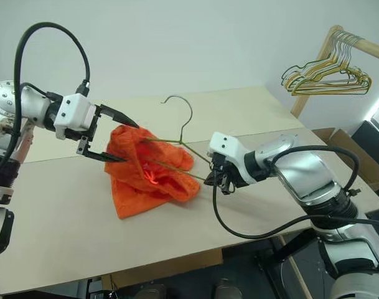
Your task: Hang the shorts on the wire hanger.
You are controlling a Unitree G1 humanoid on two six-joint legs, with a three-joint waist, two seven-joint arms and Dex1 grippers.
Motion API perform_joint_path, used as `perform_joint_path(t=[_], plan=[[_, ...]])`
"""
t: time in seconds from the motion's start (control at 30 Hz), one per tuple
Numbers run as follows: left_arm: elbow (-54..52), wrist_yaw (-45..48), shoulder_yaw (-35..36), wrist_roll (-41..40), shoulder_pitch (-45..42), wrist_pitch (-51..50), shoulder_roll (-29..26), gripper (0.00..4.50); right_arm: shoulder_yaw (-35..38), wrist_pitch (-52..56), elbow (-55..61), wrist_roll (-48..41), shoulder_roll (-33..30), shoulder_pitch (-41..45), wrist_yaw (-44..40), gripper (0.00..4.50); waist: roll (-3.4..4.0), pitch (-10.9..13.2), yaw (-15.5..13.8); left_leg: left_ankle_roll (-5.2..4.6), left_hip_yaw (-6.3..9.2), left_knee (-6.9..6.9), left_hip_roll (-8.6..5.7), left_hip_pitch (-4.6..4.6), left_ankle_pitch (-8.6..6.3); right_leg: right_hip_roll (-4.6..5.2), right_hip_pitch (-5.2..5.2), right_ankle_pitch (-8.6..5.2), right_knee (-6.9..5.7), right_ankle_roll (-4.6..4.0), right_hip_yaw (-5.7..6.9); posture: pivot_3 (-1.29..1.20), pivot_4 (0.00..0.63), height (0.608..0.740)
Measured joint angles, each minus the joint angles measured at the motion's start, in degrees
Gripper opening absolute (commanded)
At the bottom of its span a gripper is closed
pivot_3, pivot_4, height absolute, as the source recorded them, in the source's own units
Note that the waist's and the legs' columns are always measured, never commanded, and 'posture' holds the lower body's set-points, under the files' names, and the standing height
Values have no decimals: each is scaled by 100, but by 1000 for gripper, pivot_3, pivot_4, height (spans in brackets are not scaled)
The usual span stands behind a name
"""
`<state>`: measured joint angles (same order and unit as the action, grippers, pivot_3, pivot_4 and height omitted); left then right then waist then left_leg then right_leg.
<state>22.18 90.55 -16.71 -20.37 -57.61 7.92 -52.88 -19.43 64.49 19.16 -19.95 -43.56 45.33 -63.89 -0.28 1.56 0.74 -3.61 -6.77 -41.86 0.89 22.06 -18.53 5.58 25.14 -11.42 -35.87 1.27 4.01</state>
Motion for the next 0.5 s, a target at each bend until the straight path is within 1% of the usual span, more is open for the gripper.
perform_joint_path(t=[0.2, 0.4, 0.5], plan=[[170, 11, 284, 277, -61, -61, 134, 4468, -3, 114, 75, -161, 188, -41, 426, 0, 0, 0, -2, 0, -3, 0, -1, -1, 0, -1, 0, 0, 1, 0, -1, 60, 0, 740], [645, 166, 364, 605, -149, -19, -38, 4468, 72, 94, 164, -237, 31, -291, 621, 0, 0, 0, 1, 0, -4, 1, -2, 0, 0, 0, 0, 0, 3, 1, 0, 56, 0, 740], [848, 170, 361, 765, -149, 49, -8, 4468, 170, 55, 174, -279, -30, -344, 689, 0, 0, 0, -3, 1, -5, 0, -2, -1, 0, 0, -1, 0, 0, 1, 0, 46, 0, 740]])
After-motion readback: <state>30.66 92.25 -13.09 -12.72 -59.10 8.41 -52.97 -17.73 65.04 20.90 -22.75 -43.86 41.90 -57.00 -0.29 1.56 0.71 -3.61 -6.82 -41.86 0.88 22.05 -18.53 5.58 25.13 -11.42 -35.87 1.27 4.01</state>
